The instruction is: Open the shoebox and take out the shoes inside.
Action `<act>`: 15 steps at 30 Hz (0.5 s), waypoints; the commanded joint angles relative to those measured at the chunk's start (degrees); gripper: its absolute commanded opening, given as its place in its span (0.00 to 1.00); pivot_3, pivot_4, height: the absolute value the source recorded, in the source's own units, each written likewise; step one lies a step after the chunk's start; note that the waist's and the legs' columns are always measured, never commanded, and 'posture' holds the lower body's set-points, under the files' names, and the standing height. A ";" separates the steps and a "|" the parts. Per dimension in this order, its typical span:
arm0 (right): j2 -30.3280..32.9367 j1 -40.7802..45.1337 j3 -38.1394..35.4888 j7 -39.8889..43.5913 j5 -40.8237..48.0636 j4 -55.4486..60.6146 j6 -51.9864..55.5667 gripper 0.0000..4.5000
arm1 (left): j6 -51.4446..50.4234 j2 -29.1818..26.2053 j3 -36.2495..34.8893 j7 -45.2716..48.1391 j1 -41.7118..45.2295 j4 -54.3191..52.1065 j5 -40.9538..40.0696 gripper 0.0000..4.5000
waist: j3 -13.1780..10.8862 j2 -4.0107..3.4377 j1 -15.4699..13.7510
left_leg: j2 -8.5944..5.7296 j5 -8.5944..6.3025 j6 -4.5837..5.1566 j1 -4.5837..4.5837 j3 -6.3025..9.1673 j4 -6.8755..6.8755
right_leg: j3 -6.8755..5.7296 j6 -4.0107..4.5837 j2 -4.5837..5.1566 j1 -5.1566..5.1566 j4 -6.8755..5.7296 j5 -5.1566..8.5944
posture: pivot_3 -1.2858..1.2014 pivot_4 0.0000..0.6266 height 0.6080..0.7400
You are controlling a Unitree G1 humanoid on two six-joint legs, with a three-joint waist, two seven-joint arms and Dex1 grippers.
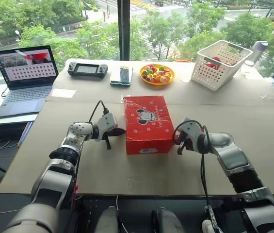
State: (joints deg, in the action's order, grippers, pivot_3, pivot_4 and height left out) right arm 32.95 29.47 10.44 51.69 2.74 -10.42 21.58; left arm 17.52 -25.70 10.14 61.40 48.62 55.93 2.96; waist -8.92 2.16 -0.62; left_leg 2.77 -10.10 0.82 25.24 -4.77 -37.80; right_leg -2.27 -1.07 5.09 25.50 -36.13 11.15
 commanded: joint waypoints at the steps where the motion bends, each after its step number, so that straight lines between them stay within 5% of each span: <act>1: 1.12 -0.36 -2.46 0.08 1.25 1.10 -0.48 0.00 | -0.37 -4.88 -3.10 -0.08 -2.88 -2.50 -1.40 0.00 | 0.00 0.00 0.61 | 0.04 0.00 0.00 -0.01 -0.03 0.00 | 0.00 0.00 -0.01 0.02 0.00 0.00 | 0.52 0.24 0.95; 5: 1.26 0.22 -4.52 1.88 4.04 0.18 0.20 0.00 | -5.62 -9.43 -9.91 -0.30 -11.42 -14.22 -8.27 0.00 | 0.00 -0.03 1.89 | 0.10 -0.02 0.01 -0.06 -0.02 0.03 | 0.03 0.04 -0.02 0.04 -0.02 0.00 | 0.52 0.24 0.95; 10: 1.41 3.40 -8.87 5.16 9.50 -3.95 2.04 0.00 | -28.04 -10.17 -18.96 -6.12 -30.83 -50.72 -23.13 0.00 | -0.05 -0.08 1.82 | 0.18 -0.02 0.02 -0.02 0.07 0.05 | 0.09 0.26 0.09 0.12 -0.06 -0.13 | 0.52 0.24 0.95; 15: 2.02 5.54 -7.51 8.32 9.48 -7.27 0.51 0.00 | -38.44 -9.48 -23.24 -13.51 -43.83 -71.19 -28.53 0.00 | -0.05 -0.10 0.99 | 0.16 -0.03 0.01 -0.05 0.10 0.04 | 0.04 0.11 0.11 0.00 0.06 0.07 | 0.52 0.24 0.95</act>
State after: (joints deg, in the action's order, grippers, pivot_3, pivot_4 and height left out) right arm 34.13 33.88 3.23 58.77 12.16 -16.61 23.39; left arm -18.14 -35.50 -11.15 50.62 7.04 -8.75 -23.22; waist -8.97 2.06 0.37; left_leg 2.92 -10.13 0.82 25.14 -4.69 -37.76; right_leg -2.22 -0.79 5.22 25.43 -36.03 11.36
